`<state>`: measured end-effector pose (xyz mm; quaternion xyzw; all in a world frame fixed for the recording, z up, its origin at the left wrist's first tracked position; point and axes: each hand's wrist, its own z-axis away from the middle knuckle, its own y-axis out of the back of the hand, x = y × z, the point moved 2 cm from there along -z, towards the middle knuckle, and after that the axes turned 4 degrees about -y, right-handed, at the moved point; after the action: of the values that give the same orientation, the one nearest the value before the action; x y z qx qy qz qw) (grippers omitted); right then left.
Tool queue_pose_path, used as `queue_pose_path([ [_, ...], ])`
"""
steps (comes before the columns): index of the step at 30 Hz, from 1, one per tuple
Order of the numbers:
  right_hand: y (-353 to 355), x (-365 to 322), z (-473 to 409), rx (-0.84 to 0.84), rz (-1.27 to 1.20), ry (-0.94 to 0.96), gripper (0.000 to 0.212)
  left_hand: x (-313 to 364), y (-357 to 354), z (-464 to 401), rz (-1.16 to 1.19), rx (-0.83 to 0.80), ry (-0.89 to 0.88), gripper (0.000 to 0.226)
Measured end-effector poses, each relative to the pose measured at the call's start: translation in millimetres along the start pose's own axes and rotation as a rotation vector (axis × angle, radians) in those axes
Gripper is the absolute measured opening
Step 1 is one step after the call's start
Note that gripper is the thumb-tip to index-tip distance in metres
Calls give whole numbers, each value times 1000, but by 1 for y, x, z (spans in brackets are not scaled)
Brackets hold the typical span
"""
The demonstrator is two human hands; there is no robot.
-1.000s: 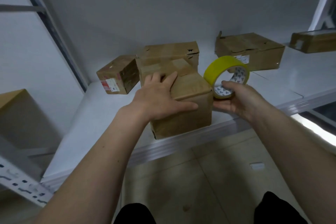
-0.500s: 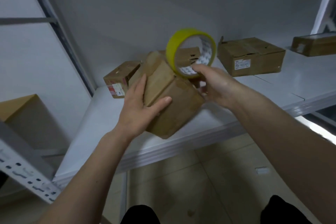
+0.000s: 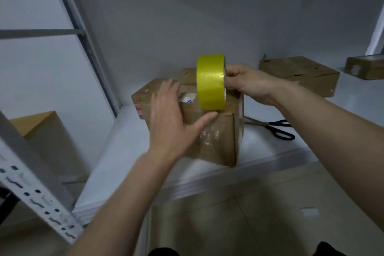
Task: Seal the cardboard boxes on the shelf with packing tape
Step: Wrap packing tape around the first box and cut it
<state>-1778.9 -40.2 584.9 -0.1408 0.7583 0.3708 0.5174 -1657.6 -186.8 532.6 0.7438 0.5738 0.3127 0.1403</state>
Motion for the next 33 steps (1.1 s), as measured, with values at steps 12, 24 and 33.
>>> queue_pose_path([
  [12,7,10,-1,30,-107,75,47,29,-16,4,-445,-42,-32,93],
  [24,6,12,-13,138,-199,59,18,49,-4,-1,-631,-137,13,90],
  [33,15,9,-2,204,-246,64,13,37,-2,-57,279,-581,163,101],
])
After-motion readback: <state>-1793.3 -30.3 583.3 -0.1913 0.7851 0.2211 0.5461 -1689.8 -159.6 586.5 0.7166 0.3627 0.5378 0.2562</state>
